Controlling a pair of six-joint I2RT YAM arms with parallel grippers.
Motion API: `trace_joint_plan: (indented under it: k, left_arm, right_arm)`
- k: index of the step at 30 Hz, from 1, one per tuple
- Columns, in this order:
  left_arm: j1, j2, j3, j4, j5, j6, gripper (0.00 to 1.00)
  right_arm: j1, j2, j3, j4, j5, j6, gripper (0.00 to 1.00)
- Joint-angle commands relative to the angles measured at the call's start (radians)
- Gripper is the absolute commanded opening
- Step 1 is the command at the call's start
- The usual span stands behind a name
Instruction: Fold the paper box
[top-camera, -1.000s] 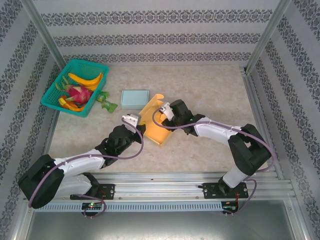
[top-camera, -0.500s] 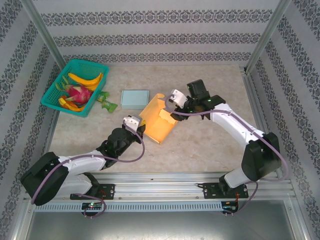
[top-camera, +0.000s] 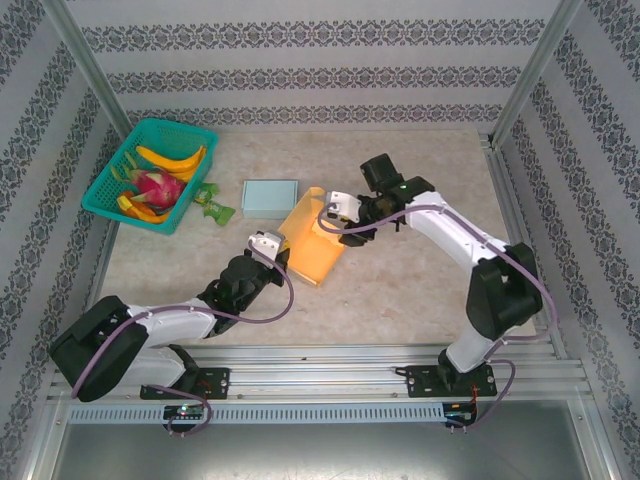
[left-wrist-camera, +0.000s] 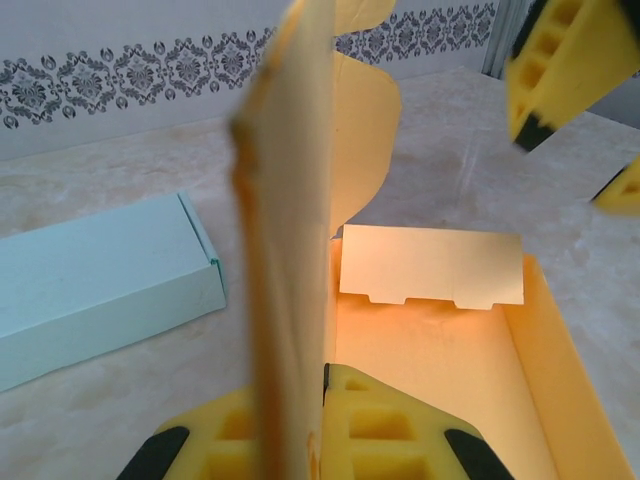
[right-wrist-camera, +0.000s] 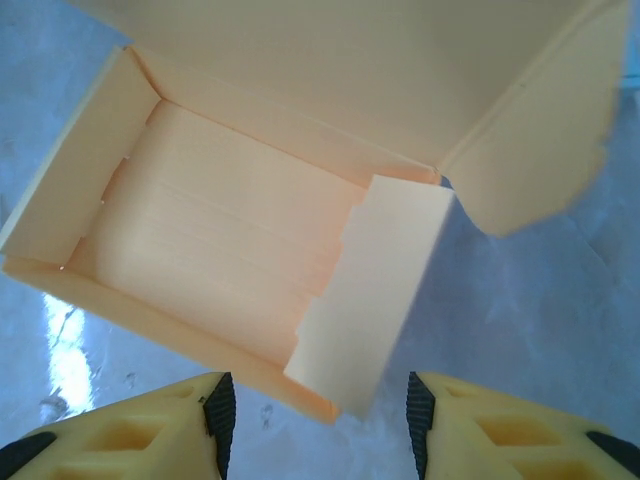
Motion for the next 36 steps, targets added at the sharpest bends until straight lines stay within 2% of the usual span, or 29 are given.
trace_joint_plan:
  k: [1,8,17,23,26,32,36]
  left_arm:
    - [0.008,0.013,0.003,0.074,-0.015,-0.009,0.02]
    - [0.004,0.041,-0.003,0.095,-0.017,-0.011,0.02]
    - [-0.004,0.054,-0.006,0.112,0.009,-0.026,0.02]
    - [-0.004,0.064,-0.008,0.118,0.015,-0.056,0.02]
    - [-0.004,0.070,0.002,0.103,0.000,-0.087,0.02]
    - [-0.004,0.115,0.028,0.087,-0.004,-0.149,0.02]
    - [-0.004,0.145,0.034,0.098,-0.004,-0.175,0.02]
  right_arm:
    - [0.010,0.054,0.041,0.064,0.014,-0.002,0.49]
    - [0.009,0.178,0.095,0.065,0.060,0.008,0.46]
    - [-0.005,0.247,0.072,0.108,0.069,-0.005,0.44]
    - [-0.003,0.279,0.048,0.096,0.068,-0.055,0.37]
    - [0.008,0.278,0.021,0.099,0.084,-0.091,0.29]
    - [0.042,0.239,-0.076,0.228,0.224,-0.140,0.10]
    - [0.087,0.230,-0.143,0.364,0.421,-0.168,0.05]
